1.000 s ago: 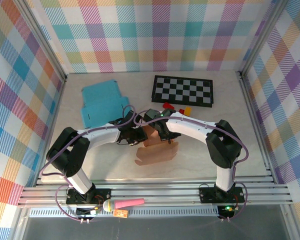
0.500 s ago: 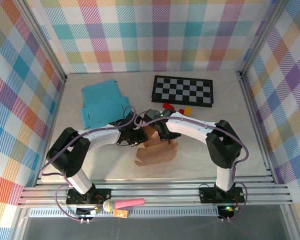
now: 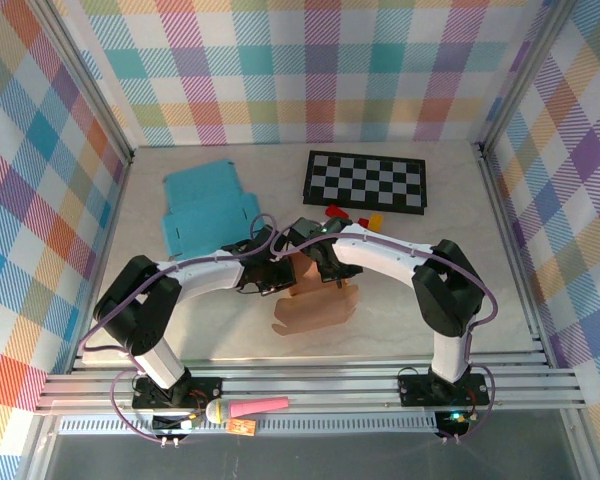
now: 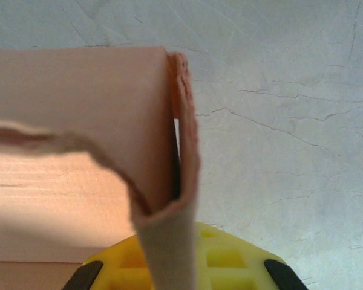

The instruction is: Fold the paper box

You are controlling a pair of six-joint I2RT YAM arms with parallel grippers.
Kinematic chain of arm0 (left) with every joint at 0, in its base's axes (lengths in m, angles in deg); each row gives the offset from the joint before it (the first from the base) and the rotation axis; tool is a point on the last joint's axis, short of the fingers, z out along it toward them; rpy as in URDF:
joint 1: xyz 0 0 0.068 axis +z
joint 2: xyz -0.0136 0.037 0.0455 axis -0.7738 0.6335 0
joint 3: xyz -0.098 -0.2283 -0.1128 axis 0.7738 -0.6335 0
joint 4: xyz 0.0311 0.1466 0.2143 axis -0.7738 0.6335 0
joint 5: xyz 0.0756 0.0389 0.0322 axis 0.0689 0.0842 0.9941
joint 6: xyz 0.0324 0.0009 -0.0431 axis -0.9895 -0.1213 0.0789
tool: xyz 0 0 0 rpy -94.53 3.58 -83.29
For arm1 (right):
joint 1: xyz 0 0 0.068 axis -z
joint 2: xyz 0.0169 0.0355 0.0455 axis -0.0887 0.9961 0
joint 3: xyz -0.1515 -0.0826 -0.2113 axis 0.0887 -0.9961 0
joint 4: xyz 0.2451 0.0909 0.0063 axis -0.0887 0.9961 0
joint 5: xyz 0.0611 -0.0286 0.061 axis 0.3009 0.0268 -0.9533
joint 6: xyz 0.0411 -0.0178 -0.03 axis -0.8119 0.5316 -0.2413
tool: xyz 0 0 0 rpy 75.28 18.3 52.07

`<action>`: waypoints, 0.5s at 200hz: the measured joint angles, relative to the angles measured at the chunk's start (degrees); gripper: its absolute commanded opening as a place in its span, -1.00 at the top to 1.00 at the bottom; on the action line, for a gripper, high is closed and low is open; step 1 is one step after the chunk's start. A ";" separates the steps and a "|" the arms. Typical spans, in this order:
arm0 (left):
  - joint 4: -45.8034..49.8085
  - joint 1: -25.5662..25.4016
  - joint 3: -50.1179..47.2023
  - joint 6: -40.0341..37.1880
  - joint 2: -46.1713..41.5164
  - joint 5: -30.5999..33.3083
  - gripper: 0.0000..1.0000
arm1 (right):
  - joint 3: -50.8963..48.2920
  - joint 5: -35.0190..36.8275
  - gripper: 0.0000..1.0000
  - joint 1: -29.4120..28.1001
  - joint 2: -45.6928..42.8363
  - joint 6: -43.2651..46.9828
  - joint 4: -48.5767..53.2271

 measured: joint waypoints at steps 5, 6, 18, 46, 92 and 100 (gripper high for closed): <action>0.07 -0.02 0.00 -0.02 0.00 0.00 0.87 | 0.00 -0.04 1.00 0.00 0.00 0.00 0.02; 0.09 -0.04 0.02 -0.04 0.00 0.00 0.85 | 0.00 -0.04 1.00 0.00 0.00 0.00 0.02; 0.07 -0.04 0.00 -0.20 0.00 -0.07 0.73 | 0.00 -0.17 1.00 0.00 0.00 0.00 0.15; -0.42 -0.24 -0.42 0.11 0.00 -0.09 0.70 | -0.26 -0.20 1.00 0.00 -0.11 -0.02 0.28; -1.38 -0.37 -1.01 0.22 0.00 -0.26 0.67 | -0.33 -0.20 1.00 0.00 -0.13 -0.02 0.44; -1.77 -0.39 -1.27 0.31 0.02 -0.26 0.62 | -0.33 -0.17 1.00 -0.02 -0.13 -0.02 0.46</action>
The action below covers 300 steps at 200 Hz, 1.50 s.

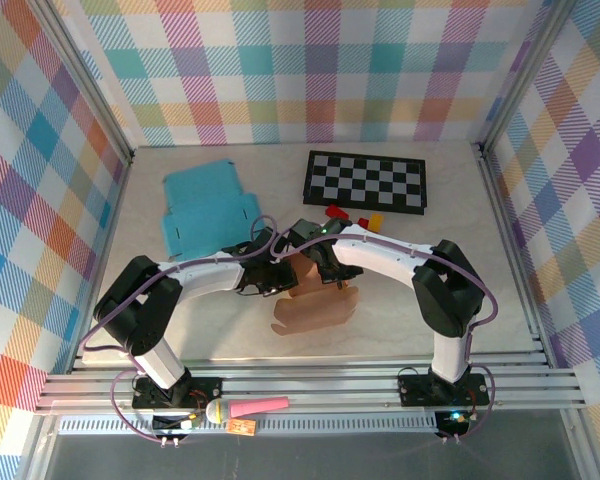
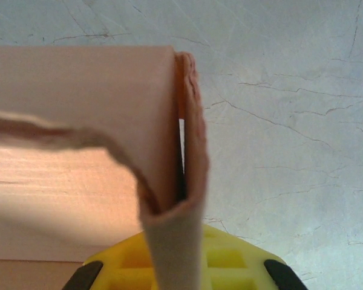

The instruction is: Fold the paper box

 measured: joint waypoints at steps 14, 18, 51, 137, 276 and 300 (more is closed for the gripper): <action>-0.04 -0.24 -0.31 0.11 0.00 0.04 0.50 | 0.00 0.00 1.00 0.02 -0.02 -0.02 -0.13; 0.04 -0.37 -0.37 0.35 0.00 0.04 0.49 | 0.00 0.02 1.00 0.02 -0.02 -0.02 -0.09; -0.04 -0.50 -0.52 1.03 0.00 -0.20 0.70 | -0.07 0.00 1.00 0.00 -0.09 -0.02 0.11; 6.25 -0.63 2.36 -0.24 0.09 0.81 1.00 | -0.33 -2.21 1.00 -0.09 -0.59 0.00 -0.79; 17.88 -2.49 8.17 -0.83 -0.13 9.29 -0.05 | -2.93 -3.96 1.00 0.09 -4.52 -1.29 -2.34; 19.12 -2.49 8.17 -1.99 -1.60 10.34 -0.07 | -2.93 -3.23 1.00 -0.24 -5.11 -1.29 -3.06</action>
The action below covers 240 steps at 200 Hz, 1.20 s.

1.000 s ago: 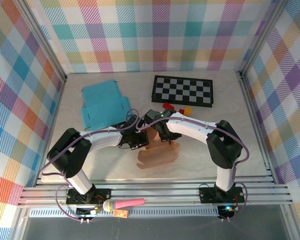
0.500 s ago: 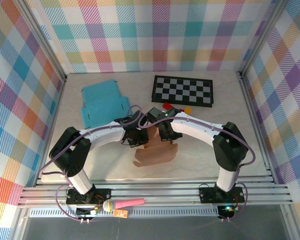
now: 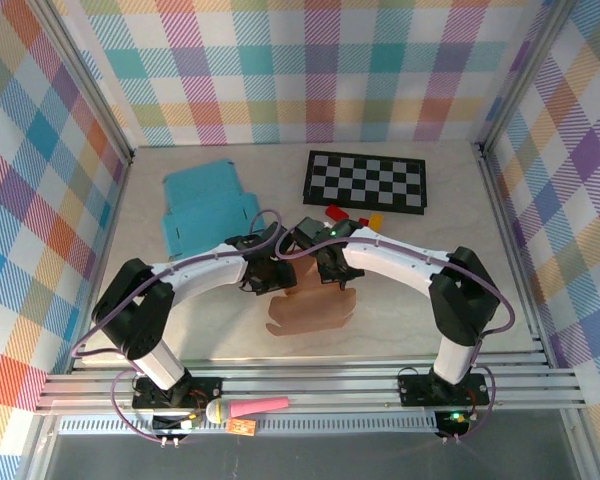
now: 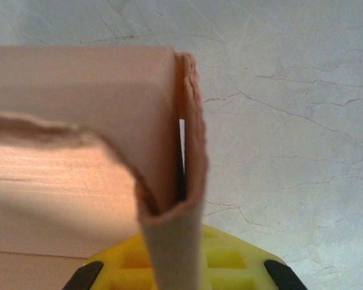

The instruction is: Fold the paper box

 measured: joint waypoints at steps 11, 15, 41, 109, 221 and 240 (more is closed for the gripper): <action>-0.02 0.07 0.00 -0.68 -0.07 -0.11 -0.06 | 0.00 0.07 1.00 0.04 0.02 0.02 -0.09; -0.11 0.11 0.00 -0.92 -0.07 -0.22 -0.05 | 0.00 0.09 1.00 0.04 0.02 0.02 -0.09; -1.42 0.17 0.00 -2.64 -0.07 -1.81 0.16 | 0.00 0.31 1.00 0.17 0.04 0.00 -0.11; -3.15 0.50 -0.07 -5.62 -1.09 -4.74 -0.04 | -0.13 0.48 1.00 1.07 0.13 -0.15 -0.31; -5.90 5.07 0.92 -7.32 -3.19 -10.01 -0.01 | -3.82 -1.79 1.00 3.08 0.13 0.04 -2.34; -5.88 5.07 1.53 -7.58 -1.62 -10.40 0.04 | -3.82 -2.27 1.00 3.08 0.13 0.07 -2.49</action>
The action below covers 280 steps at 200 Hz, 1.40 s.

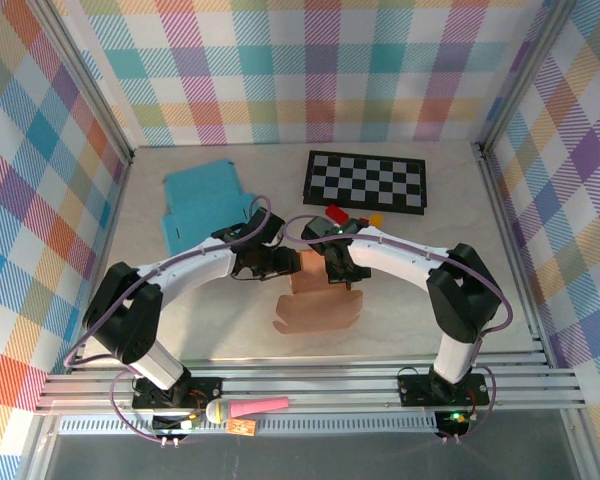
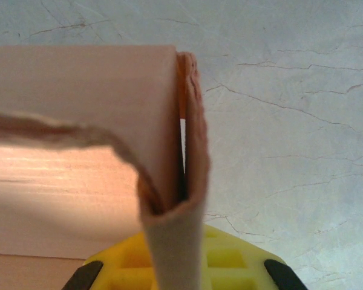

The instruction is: Fold the paper box

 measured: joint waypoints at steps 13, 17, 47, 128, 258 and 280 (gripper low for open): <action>0.02 0.00 0.76 -0.33 0.98 0.04 0.09 | 0.00 -0.20 1.00 0.00 0.00 0.00 -0.13; -0.02 0.00 1.09 -0.37 1.38 0.09 0.12 | 0.00 -0.31 1.00 0.00 0.00 0.00 -0.17; -0.26 0.00 2.80 -1.55 3.72 0.92 0.31 | 0.00 -0.59 1.00 0.00 0.00 0.00 -0.20; -0.35 -0.20 4.13 -3.63 6.73 3.67 0.78 | 0.02 -1.55 1.00 0.00 0.00 0.04 -0.76; 0.63 -2.75 5.57 -2.47 8.48 10.43 0.44 | 0.02 -1.99 1.00 0.00 0.00 0.17 -0.79; 0.59 -2.75 5.57 -2.40 8.94 10.38 0.60 | 0.02 -2.03 1.00 0.00 0.00 0.17 -0.79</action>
